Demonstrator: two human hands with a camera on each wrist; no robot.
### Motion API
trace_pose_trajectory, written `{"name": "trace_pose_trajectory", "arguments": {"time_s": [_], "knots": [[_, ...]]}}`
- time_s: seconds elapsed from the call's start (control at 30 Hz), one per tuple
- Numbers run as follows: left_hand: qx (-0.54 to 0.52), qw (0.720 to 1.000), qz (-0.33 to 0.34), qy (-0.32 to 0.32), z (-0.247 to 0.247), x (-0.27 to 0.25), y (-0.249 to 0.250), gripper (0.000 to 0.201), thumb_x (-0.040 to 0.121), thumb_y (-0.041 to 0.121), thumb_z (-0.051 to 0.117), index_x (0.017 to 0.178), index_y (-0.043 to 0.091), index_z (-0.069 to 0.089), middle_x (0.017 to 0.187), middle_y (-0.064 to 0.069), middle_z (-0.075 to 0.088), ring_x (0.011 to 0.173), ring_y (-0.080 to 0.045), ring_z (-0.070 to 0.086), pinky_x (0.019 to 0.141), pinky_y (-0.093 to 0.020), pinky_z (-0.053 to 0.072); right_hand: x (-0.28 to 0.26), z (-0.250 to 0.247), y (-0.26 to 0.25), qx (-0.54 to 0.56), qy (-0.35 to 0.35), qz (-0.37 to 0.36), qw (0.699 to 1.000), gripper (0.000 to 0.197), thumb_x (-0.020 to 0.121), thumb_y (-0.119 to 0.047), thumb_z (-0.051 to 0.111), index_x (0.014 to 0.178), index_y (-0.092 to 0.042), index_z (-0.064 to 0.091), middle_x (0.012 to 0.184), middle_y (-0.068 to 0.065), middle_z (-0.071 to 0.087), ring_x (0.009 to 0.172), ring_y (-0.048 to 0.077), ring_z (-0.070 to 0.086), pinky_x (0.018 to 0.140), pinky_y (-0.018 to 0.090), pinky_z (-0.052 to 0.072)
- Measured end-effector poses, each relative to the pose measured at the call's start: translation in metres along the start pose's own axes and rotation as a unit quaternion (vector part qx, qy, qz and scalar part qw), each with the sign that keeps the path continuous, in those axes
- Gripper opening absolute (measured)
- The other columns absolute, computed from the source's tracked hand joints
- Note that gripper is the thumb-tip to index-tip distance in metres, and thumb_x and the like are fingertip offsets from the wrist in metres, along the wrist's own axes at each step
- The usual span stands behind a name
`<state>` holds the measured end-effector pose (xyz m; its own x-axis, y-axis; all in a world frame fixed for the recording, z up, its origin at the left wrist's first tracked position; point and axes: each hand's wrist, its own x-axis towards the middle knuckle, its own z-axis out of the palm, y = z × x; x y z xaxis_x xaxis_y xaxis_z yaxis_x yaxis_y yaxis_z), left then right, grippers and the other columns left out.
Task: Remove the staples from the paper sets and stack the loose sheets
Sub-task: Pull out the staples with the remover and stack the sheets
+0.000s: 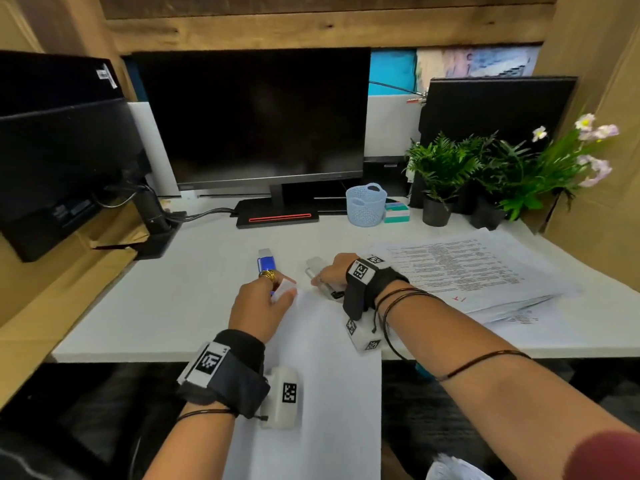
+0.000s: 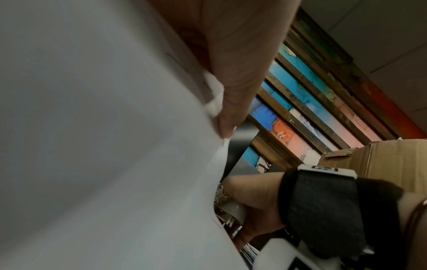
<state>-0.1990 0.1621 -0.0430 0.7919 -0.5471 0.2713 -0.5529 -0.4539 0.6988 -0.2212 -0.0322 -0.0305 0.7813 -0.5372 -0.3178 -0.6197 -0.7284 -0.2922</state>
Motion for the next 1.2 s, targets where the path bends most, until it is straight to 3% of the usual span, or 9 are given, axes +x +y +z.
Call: {"name": "trace_pose_trajectory", "arguments": {"time_s": [0.2, 0.33, 0.43, 0.5, 0.57, 0.63, 0.77, 0.87, 1.2], "knots": [[-0.004, 1.000, 0.001, -0.009, 0.000, -0.004, -0.003, 0.014, 0.088, 0.025, 0.060, 0.096, 0.014, 0.064, 0.096, -0.004, 0.067, 0.086, -0.019, 0.060, 0.081, -0.032, 0.049, -0.003, 0.006, -0.005, -0.068, -0.018, -0.041, 0.997, 0.053, 0.081, -0.026, 0.064, 0.126, -0.008, 0.044, 0.127, 0.010, 0.052, 0.112, 0.033, 0.054, 0.096, 0.040, 0.045], [-0.009, 1.000, 0.005, -0.010, 0.001, -0.005, 0.000, 0.017, 0.088, 0.026, 0.058, 0.094, 0.011, 0.062, 0.094, -0.008, 0.066, 0.082, -0.023, 0.061, 0.081, -0.040, 0.051, -0.015, 0.003, 0.003, 0.144, -0.011, -0.007, 0.989, 0.041, 0.086, -0.019, 0.057, 0.122, -0.005, 0.043, 0.112, 0.015, 0.052, 0.102, 0.031, 0.055, 0.085, 0.039, 0.047], [-0.022, 1.000, 0.016, -0.001, 0.000, -0.008, 0.005, 0.010, 0.089, 0.024, 0.056, 0.089, 0.015, 0.061, 0.091, -0.008, 0.066, 0.080, -0.023, 0.060, 0.078, -0.037, 0.052, -0.026, -0.004, 0.014, 0.424, -0.003, 0.001, 0.906, 0.027, 0.088, -0.010, 0.055, 0.113, -0.008, 0.044, 0.096, 0.011, 0.054, 0.081, 0.022, 0.054, 0.069, 0.037, 0.050], [-0.023, 0.999, 0.026, 0.006, -0.001, -0.009, 0.008, 0.005, 0.089, 0.023, 0.056, 0.086, 0.020, 0.059, 0.089, -0.006, 0.066, 0.079, -0.022, 0.060, 0.075, -0.033, 0.051, -0.036, -0.009, 0.018, 0.503, 0.031, 0.005, 0.864, 0.040, 0.093, -0.022, 0.054, 0.128, -0.009, 0.039, 0.112, 0.009, 0.054, 0.091, 0.020, 0.052, 0.073, 0.033, 0.048], [-0.012, 0.999, 0.040, 0.007, -0.001, -0.009, 0.012, 0.005, 0.089, 0.023, 0.056, 0.084, 0.023, 0.058, 0.086, -0.004, 0.065, 0.075, -0.021, 0.060, 0.072, -0.032, 0.050, -0.048, -0.012, 0.020, 0.528, 0.060, -0.012, 0.847, 0.054, 0.093, -0.039, 0.052, 0.136, -0.011, 0.037, 0.135, 0.006, 0.048, 0.112, 0.022, 0.050, 0.092, 0.038, 0.046], [-0.003, 0.999, 0.054, 0.003, 0.000, -0.008, 0.015, 0.006, 0.089, 0.024, 0.056, 0.084, 0.022, 0.059, 0.083, -0.003, 0.065, 0.072, -0.021, 0.059, 0.068, -0.031, 0.049, -0.061, -0.011, 0.022, 0.577, 0.063, -0.038, 0.814, 0.046, 0.094, -0.036, 0.051, 0.132, -0.010, 0.045, 0.129, 0.009, 0.056, 0.115, 0.026, 0.054, 0.100, 0.044, 0.043], [0.012, 0.995, 0.098, -0.013, -0.002, -0.011, 0.021, 0.006, 0.090, 0.025, 0.056, 0.084, 0.024, 0.058, 0.075, -0.002, 0.062, 0.062, -0.016, 0.054, 0.059, -0.028, 0.044, -0.086, -0.005, 0.027, 0.648, 0.043, -0.094, 0.755, 0.015, 0.096, -0.013, 0.049, 0.108, -0.014, 0.057, 0.108, 0.008, 0.065, 0.099, 0.023, 0.062, 0.097, 0.044, 0.046], [0.029, 0.989, 0.145, -0.027, -0.005, -0.016, 0.028, 0.006, 0.088, 0.024, 0.058, 0.083, 0.026, 0.056, 0.056, 0.004, 0.047, 0.051, -0.010, 0.040, 0.052, -0.022, 0.031, -0.092, 0.007, 0.026, 0.678, 0.086, -0.110, 0.722, 0.037, 0.091, -0.002, 0.053, 0.127, -0.006, 0.048, 0.123, 0.013, 0.059, 0.113, 0.028, 0.058, 0.098, 0.042, 0.046], [0.063, 0.977, 0.201, -0.043, -0.013, -0.023, 0.040, 0.005, 0.088, 0.024, 0.059, 0.089, 0.019, 0.060, 0.063, 0.002, 0.054, 0.062, -0.022, 0.053, 0.060, -0.029, 0.042, -0.113, 0.014, 0.019, 0.714, 0.313, -0.102, 0.617, 0.037, 0.093, -0.022, 0.054, 0.129, -0.014, 0.048, 0.109, -0.002, 0.062, 0.103, 0.012, 0.059, 0.090, 0.028, 0.048]]}}
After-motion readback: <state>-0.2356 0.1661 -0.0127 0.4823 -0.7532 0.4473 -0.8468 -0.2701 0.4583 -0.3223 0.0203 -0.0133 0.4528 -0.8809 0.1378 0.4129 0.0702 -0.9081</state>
